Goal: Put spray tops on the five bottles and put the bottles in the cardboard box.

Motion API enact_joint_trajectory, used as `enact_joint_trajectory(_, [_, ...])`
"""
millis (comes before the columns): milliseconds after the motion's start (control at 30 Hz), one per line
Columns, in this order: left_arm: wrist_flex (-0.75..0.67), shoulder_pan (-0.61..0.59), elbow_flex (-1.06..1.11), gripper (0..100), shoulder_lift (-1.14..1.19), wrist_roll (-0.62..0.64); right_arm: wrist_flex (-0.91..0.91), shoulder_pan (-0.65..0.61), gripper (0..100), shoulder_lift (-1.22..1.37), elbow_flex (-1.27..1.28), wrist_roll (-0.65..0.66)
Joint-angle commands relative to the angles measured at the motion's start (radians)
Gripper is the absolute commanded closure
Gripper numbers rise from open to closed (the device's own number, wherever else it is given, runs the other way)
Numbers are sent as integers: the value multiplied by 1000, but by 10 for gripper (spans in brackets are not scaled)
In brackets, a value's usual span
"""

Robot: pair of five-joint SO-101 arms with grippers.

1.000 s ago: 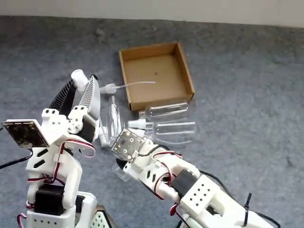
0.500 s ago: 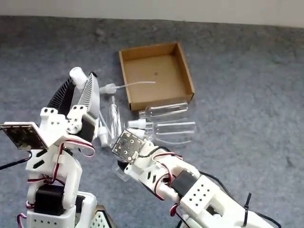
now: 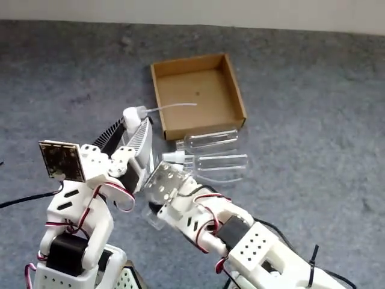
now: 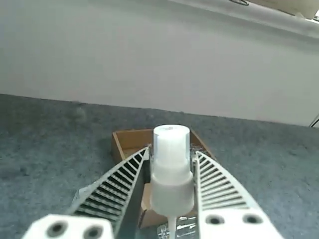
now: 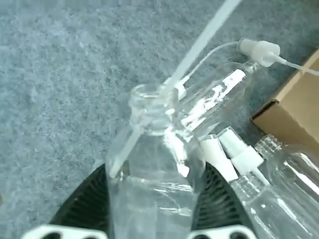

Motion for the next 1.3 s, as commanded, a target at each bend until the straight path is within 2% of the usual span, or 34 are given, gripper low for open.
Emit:
enact_joint_trajectory(0, [38, -16, -5, 993, -7, -11, -25, 113, 995, -31, -27, -101])
enact_joint_trajectory(100, [80, 10, -4, 993, -7, -11, -33, 162, 995, -31, -30, -163])
enact_joint_trajectory(233, [77, 59, 45, 992, -7, -17, -54, 124, 995, -31, -25, -167])
enact_joint_trajectory(400, [18, 90, 176, 993, -7, -137, -54, 90, 995, -31, -25, -167])
enact_joint_trajectory(600, [-5, 84, 206, 988, -7, -150, -54, 91, 995, -31, -28, -167])
enact_joint_trajectory(733, [29, 81, 148, 921, -7, -152, -54, 93, 995, -31, -28, -167])
enact_joint_trajectory(833, [133, 28, 59, 854, -7, -152, -54, 93, 995, -31, -28, -167])
enact_joint_trajectory(967, [241, -53, -36, 811, -7, -153, -54, 93, 995, -31, -28, -167])
enact_joint_trajectory(1167, [253, -74, -62, 796, -7, -201, -54, 93, 995, -31, -24, -167])
enact_joint_trajectory(1267, [242, -173, -85, 796, -7, -193, -54, 93, 995, -31, -21, -167])
